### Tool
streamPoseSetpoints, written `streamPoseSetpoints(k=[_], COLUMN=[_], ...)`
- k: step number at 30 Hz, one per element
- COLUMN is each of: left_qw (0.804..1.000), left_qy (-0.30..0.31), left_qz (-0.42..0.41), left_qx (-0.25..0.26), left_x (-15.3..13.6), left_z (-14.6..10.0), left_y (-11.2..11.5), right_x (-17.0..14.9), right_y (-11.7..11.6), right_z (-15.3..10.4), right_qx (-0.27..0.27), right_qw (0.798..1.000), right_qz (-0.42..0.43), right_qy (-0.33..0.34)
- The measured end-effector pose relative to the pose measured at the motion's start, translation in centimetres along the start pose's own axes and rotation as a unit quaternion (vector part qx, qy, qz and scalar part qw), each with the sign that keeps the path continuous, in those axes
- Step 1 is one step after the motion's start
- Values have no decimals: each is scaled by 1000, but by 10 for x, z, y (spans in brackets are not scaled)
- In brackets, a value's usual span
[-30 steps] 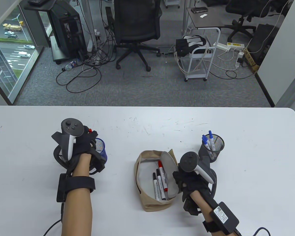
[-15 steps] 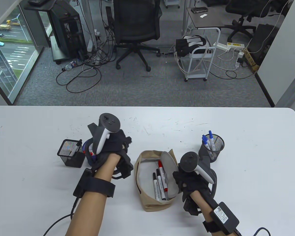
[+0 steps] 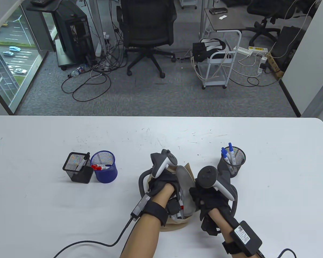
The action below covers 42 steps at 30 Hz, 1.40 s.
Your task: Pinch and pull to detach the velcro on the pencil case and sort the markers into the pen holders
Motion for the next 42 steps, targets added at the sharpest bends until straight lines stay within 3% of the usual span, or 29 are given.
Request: streamPoseSetpoints(k=[2,3,7,19,21,26,29,33,38,42], left_qw=[1000,998,994,999,998,980,959,931,905,897], left_qy=[-15,-24,-34,-10,7,77,82,57,1,-56], left_qz=[26,46,88,31,1,-118,-165,-184,-199,-180], left_qx=[1,39,51,42,56,140,213,310,375,401], left_x=[2,4,10,1,-3,-23,-53,-104,-171,-216], left_z=[7,8,10,5,0,-29,-49,-68,-74,-68], left_y=[7,4,8,11,-2,-79,-135,-193,-232,-242], right_x=[0,0,0,1,0,1,1,1,0,1], right_y=[0,0,0,0,0,0,0,0,0,0], right_z=[0,0,0,0,0,0,0,0,0,0], right_qx=[2,3,3,-3,-3,-4,-6,-6,-4,-4], right_qw=[1000,1000,1000,1000,1000,1000,1000,1000,1000,1000], right_qz=[2,3,3,-2,-2,-3,-5,-4,-2,-3], right_qy=[0,1,1,-2,-2,-2,-2,-2,-2,-2])
Point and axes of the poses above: the tracker on the back of each hand, its own x axis roughly to the thumb side, its own z axis roughly from the wrist to the fingertips, y = z × x, the point moved 4 cm from there along z, roughly from the wrist to the fingertips, and after that the axes turned 7 degrees about x, right-handed, at the moved point
